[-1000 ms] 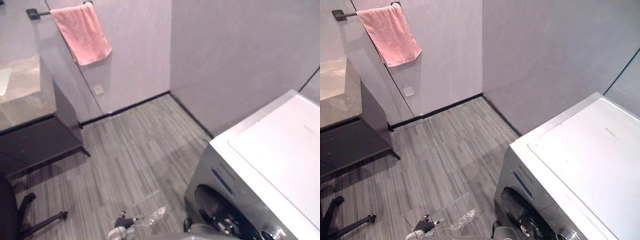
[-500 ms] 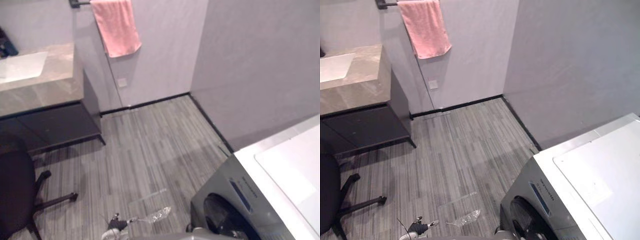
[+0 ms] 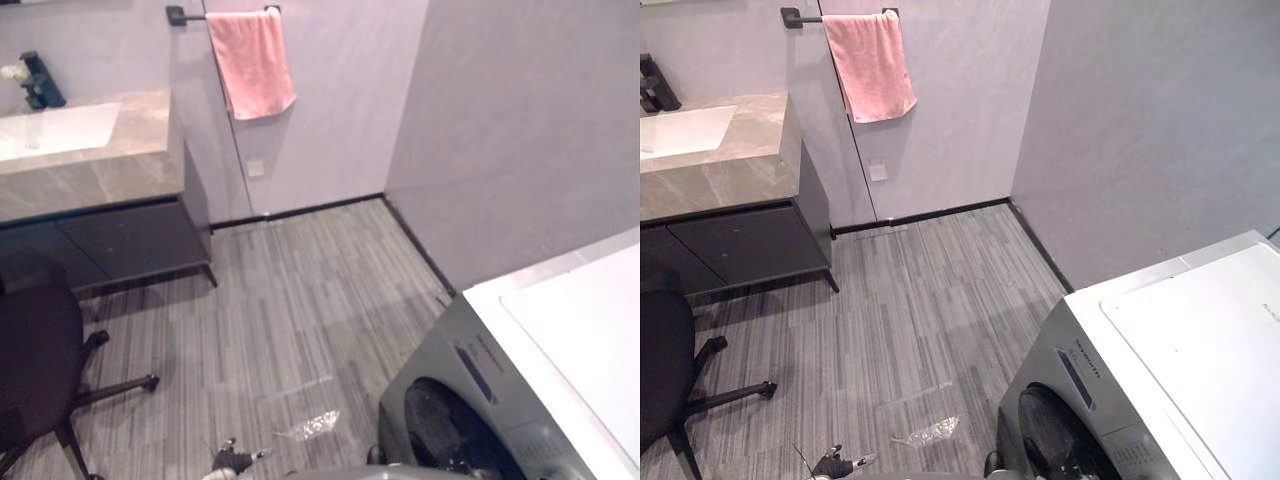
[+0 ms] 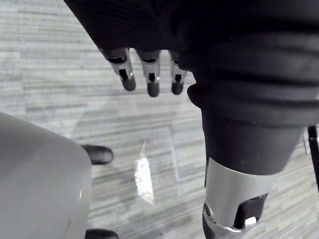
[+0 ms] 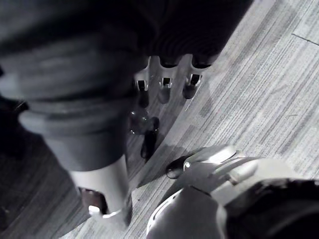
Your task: Pick up the laundry basket with both hands and put the clothes into the washing machine.
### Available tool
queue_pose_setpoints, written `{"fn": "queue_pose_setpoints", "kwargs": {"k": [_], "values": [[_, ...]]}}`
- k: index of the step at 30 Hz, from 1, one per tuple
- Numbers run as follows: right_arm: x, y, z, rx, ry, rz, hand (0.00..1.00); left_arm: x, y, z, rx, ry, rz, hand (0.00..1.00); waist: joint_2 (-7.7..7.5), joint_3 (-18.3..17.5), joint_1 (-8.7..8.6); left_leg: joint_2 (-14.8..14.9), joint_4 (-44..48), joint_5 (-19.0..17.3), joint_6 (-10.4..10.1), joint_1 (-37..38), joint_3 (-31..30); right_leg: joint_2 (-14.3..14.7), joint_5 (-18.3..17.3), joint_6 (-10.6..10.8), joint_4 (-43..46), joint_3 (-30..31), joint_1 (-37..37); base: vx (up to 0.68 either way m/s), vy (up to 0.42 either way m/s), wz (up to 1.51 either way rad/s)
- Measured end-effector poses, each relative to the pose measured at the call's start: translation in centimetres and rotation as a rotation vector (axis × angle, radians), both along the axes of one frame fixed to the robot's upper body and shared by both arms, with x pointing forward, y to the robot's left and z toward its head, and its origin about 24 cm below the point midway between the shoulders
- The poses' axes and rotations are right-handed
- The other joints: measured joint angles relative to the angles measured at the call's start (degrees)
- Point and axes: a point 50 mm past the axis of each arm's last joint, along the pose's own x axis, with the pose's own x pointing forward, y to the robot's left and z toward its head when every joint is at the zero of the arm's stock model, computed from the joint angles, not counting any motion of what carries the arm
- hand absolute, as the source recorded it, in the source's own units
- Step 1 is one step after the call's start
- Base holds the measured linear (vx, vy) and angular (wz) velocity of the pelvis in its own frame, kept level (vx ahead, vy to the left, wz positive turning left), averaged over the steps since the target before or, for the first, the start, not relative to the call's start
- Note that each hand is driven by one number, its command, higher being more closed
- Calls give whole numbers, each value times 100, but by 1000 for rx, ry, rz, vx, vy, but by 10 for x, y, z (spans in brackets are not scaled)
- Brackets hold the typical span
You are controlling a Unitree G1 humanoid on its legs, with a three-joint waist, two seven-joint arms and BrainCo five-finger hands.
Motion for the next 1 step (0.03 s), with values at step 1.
{"fn": "queue_pose_setpoints", "kwargs": {"k": [1], "values": [[0, 0, 0, 2, 1, 1, 0, 0, 0, 0, -1, 0, 2, 0, 0, -4, 1, 12, -5, 7, -11, 6, 5, 20, 7, 1, -50, 8, 27, 0, 0, 0]]}}
